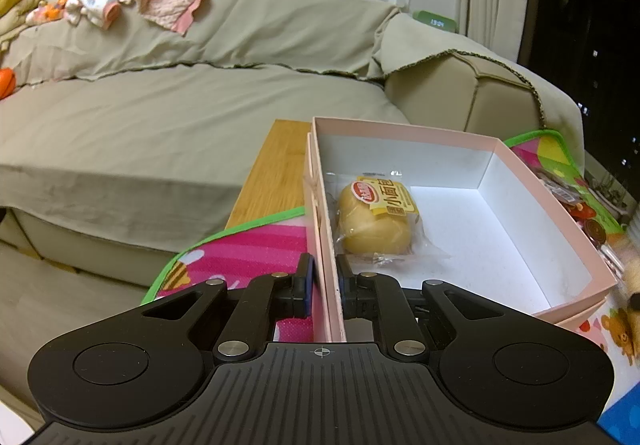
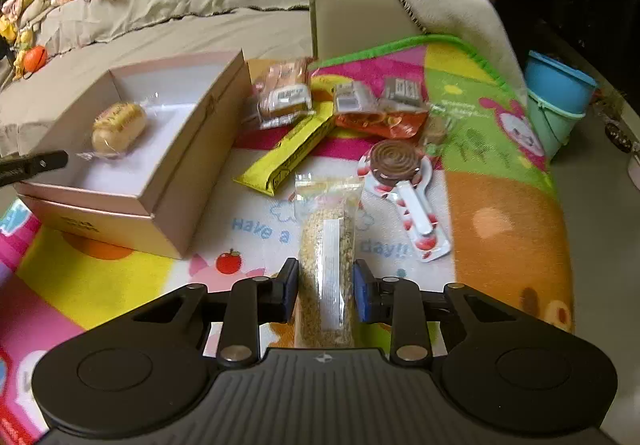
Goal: Organize objects
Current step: 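Lift the grain bar into the box beside the bun and release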
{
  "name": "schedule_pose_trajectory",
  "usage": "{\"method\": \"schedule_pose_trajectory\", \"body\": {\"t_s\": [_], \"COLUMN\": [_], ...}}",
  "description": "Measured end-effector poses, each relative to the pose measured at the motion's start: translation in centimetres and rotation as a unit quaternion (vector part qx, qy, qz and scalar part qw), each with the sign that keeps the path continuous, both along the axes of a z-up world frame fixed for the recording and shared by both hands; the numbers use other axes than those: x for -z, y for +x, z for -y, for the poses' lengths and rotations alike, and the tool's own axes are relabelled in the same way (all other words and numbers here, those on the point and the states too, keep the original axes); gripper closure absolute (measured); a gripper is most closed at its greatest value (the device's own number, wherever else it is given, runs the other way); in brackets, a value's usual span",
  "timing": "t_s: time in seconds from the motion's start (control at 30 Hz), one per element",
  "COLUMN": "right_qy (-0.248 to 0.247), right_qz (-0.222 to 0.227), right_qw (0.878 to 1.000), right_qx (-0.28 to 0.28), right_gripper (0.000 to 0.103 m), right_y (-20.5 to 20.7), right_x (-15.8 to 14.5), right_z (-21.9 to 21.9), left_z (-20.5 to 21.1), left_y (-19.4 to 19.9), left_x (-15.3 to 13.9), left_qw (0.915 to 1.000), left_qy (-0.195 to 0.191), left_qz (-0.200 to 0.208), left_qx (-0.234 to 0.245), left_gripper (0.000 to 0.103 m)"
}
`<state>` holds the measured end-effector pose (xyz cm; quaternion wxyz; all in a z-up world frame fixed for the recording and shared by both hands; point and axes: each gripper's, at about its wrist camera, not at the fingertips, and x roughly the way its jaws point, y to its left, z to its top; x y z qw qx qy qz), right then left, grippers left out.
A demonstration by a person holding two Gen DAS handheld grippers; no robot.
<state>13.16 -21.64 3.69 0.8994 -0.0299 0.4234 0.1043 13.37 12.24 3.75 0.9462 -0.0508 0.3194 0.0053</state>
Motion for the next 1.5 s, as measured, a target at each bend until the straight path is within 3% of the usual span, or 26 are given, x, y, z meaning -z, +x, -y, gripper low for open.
{"method": "schedule_pose_trajectory", "body": {"t_s": [0.1,0.33,0.47,0.6,0.83,0.97,1.27,1.5], "right_qy": [0.024,0.098,0.124,0.135,0.135,0.141,0.149,0.131], "right_qz": [0.018,0.121,0.154,0.131,0.028,-0.002,0.013,0.037], "right_qw": [1.000,0.987,0.978,0.977,0.982,0.981,0.981,0.988], "right_qx": [0.003,-0.032,-0.067,-0.102,-0.129,-0.136,-0.120,-0.075], "right_gripper": [0.075,0.075,0.075,0.075,0.075,0.075,0.072,0.066], "right_y": [-0.5,-0.5,0.1,1.7,5.3,6.2,6.3,6.6], "right_x": [-2.6,-11.4,-13.5,-12.9,-9.3,-7.7,-7.3,-7.6], "right_z": [0.3,-2.0,-4.9,-8.4,-12.3,-13.7,-13.1,-8.9], "left_z": [0.0,-0.1,-0.2,-0.3,-0.5,-0.5,-0.5,-0.5], "left_y": [0.0,0.0,0.0,0.1,0.0,0.0,0.0,-0.1], "left_x": [0.0,-0.1,-0.1,0.0,0.0,0.0,0.2,0.2], "left_qw": [1.0000,1.0000,1.0000,0.9999,0.9999,0.9999,0.9999,0.9999], "left_qy": [-0.002,-0.005,-0.008,-0.011,-0.014,-0.014,-0.013,-0.013], "left_qz": [0.000,0.001,0.003,0.003,0.003,0.003,0.003,0.003], "left_qx": [-0.002,-0.001,0.000,0.002,0.005,0.006,0.005,0.005], "left_gripper": [0.090,0.090,0.089,0.089,0.089,0.089,0.089,0.089]}}
